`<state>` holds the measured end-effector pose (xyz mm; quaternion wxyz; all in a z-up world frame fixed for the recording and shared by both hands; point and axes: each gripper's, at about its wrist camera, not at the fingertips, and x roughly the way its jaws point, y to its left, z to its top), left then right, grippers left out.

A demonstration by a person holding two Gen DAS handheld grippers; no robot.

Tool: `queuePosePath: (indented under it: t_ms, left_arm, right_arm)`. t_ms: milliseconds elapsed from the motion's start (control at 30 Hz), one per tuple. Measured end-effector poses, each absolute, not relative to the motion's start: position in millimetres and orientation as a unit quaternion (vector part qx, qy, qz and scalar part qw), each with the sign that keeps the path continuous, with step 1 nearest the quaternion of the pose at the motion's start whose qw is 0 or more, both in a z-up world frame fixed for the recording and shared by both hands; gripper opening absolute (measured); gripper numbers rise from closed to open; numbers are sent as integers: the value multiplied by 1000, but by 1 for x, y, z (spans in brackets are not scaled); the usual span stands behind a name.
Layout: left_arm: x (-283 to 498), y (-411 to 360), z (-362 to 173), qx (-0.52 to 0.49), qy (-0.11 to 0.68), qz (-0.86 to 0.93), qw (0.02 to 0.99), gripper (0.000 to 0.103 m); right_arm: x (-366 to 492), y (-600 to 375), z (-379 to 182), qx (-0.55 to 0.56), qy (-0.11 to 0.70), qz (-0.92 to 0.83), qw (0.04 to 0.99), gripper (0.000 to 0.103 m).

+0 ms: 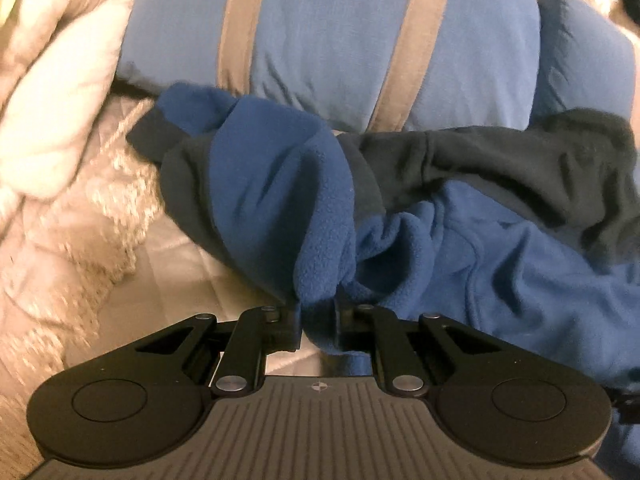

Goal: Fold clothes
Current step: 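Grasp the blue sleeve cuff with the left tool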

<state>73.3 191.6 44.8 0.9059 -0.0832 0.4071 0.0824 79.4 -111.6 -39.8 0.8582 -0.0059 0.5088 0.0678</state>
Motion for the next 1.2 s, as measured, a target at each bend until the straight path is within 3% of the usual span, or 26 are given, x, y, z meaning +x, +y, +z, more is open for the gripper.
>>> queuePosePath:
  t_ms: [233, 267, 333, 500, 600, 800, 867, 933, 1000, 1200]
  left_arm:
    - [65, 211, 32, -144, 411, 66, 898, 19]
    - [64, 214, 34, -151, 414, 67, 895, 22]
    - [60, 221, 42, -165, 415, 78, 892, 42]
    - [43, 228, 79, -154, 333, 80, 927, 58]
    - [58, 221, 94, -92, 290, 76, 950, 66]
    - [136, 209, 79, -33, 349, 74, 934, 67]
    - [156, 210, 65, -6, 406, 97, 909, 63]
    - [150, 219, 65, -19, 393, 89, 915, 30]
    - [131, 229, 69, -22, 376, 106, 920, 16]
    - [64, 270, 61, -40, 378, 130, 916, 14]
  right_arm:
    - [78, -111, -42, -13, 499, 71, 864, 103]
    - [77, -110, -42, -15, 498, 71, 864, 103]
    - [77, -110, -43, -18, 496, 70, 865, 103]
    - [78, -109, -43, -18, 496, 65, 866, 103]
    - [79, -106, -44, -22, 496, 62, 866, 103]
    - [79, -104, -45, -29, 488, 68, 870, 103]
    - [76, -105, -46, -31, 484, 74, 872, 103]
    - [78, -107, -48, -33, 479, 82, 873, 103]
    - [78, -108, -48, -33, 478, 87, 874, 103]
    - [79, -105, -47, -38, 480, 84, 872, 103]
